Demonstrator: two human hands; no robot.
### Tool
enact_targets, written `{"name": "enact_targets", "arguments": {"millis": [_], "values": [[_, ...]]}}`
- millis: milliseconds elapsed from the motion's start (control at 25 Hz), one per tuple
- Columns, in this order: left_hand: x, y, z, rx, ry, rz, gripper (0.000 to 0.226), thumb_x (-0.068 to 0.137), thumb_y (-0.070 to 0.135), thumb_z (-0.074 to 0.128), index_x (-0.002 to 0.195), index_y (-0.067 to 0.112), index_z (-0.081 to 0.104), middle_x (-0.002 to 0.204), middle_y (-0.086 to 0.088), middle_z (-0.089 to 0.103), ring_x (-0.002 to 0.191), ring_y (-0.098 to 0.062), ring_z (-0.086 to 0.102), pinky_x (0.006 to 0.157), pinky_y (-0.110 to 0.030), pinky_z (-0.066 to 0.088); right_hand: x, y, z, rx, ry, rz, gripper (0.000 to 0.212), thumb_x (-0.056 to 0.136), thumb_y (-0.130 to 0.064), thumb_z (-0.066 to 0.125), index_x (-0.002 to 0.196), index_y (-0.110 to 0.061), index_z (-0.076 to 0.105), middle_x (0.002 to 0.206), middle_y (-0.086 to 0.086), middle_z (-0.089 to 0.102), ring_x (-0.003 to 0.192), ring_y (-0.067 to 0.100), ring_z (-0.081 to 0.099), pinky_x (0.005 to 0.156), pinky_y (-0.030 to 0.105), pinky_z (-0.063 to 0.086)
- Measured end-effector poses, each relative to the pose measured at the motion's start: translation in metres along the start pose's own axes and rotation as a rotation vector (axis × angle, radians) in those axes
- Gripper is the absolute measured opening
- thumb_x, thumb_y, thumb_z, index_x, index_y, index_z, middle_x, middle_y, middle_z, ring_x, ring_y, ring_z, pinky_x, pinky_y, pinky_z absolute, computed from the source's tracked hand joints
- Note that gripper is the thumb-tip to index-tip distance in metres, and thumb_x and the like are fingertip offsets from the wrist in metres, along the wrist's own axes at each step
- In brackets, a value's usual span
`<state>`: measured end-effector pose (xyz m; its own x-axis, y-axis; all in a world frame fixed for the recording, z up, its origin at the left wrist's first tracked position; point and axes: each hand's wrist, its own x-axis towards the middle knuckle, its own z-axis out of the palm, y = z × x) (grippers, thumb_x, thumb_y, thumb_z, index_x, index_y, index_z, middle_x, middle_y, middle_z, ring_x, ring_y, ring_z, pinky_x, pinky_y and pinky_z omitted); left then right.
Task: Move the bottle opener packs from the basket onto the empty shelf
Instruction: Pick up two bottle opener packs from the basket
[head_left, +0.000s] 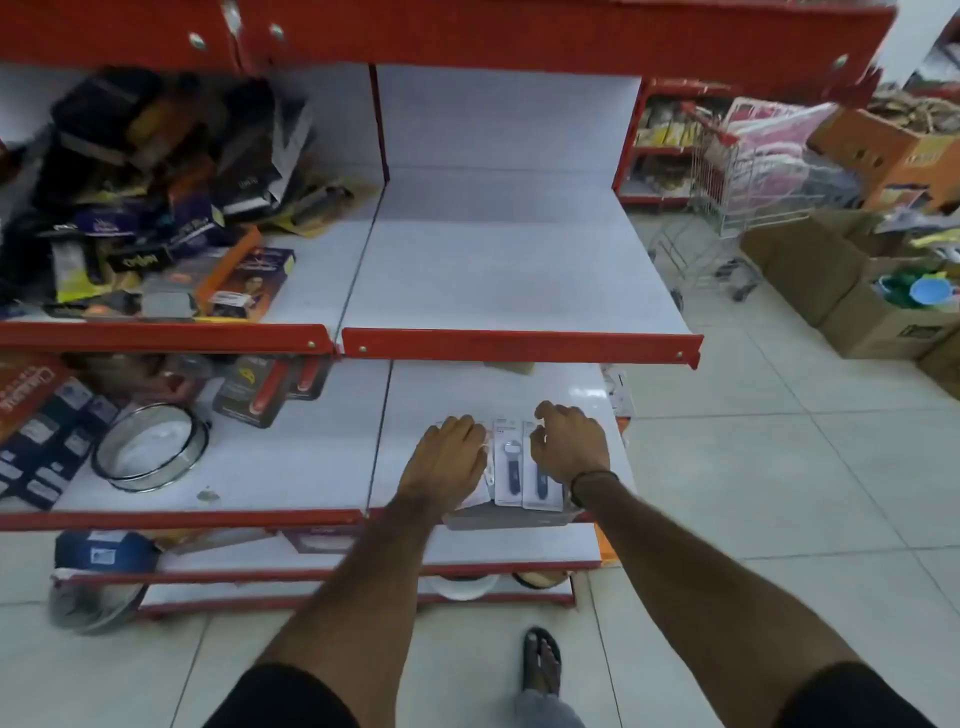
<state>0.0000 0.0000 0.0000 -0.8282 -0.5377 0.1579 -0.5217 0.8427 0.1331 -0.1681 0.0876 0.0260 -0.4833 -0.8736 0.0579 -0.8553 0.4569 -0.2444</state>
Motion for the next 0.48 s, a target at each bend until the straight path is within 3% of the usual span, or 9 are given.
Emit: {"name": "enact_targets", "arguments": {"millis": [120,200,280,360,400,480], "values": [[0.032,0.006,0.042,-0.117,-0.124,-0.152,0.035,0.098,0.021,0.047,0.132,0.013,0.053,0.138,-0.009,0.058,0.124,-0.029,0.053,0.105,-0.043,0.043,0.026,0.023,0.027,-0.033,-0.146,0.054,0.041,0.090,-0.021,0.053,0.131,-0.013,0.052,0.126,0.011,0.065,0.114,0.032,0.059,0.096,0.042,0.046],[0.060,0.011,0.068,-0.111,-0.171,-0.133,0.043,0.095,0.017,0.051,0.137,0.011,0.050,0.145,-0.010,0.054,0.132,-0.029,0.048,0.112,-0.044,0.037,0.045,0.038,0.048,-0.051,-0.254,0.072,0.053,0.092,-0.024,0.055,0.142,-0.014,0.042,0.140,0.011,0.056,0.130,0.033,0.049,0.109,0.047,0.037],[0.086,0.013,0.085,-0.040,-0.242,-0.101,0.058,0.093,0.017,0.055,0.148,0.011,0.037,0.157,-0.010,0.039,0.145,-0.030,0.032,0.120,-0.048,0.025,0.062,0.050,0.066,-0.067,-0.338,0.046,0.066,0.094,-0.027,0.054,0.152,-0.015,0.025,0.157,0.009,0.037,0.147,0.030,0.028,0.120,0.052,0.019],[0.115,0.009,0.103,0.050,-0.333,-0.115,0.072,0.092,0.020,0.057,0.154,0.012,0.022,0.164,-0.008,0.023,0.152,-0.031,0.014,0.123,-0.058,0.011,0.083,0.066,0.085,-0.112,-0.412,0.010,0.073,0.096,-0.030,0.053,0.156,-0.017,0.014,0.164,0.005,0.022,0.152,0.026,0.014,0.123,0.055,0.008],[0.121,0.006,0.106,0.089,-0.360,-0.113,0.075,0.091,0.020,0.057,0.154,0.011,0.020,0.164,-0.010,0.023,0.153,-0.033,0.012,0.122,-0.062,0.008,0.088,0.071,0.092,-0.132,-0.436,-0.005,0.075,0.095,-0.031,0.055,0.156,-0.017,0.014,0.163,0.006,0.022,0.152,0.027,0.015,0.122,0.056,0.008],[0.127,0.001,0.108,0.105,-0.302,-0.082,0.069,0.085,0.014,0.063,0.149,0.006,0.036,0.153,-0.015,0.045,0.147,-0.039,0.028,0.117,-0.070,0.017,0.092,0.078,0.100,-0.131,-0.416,-0.019,0.068,0.092,-0.029,0.059,0.151,-0.015,0.028,0.155,0.009,0.039,0.145,0.030,0.031,0.119,0.055,0.018]]}}
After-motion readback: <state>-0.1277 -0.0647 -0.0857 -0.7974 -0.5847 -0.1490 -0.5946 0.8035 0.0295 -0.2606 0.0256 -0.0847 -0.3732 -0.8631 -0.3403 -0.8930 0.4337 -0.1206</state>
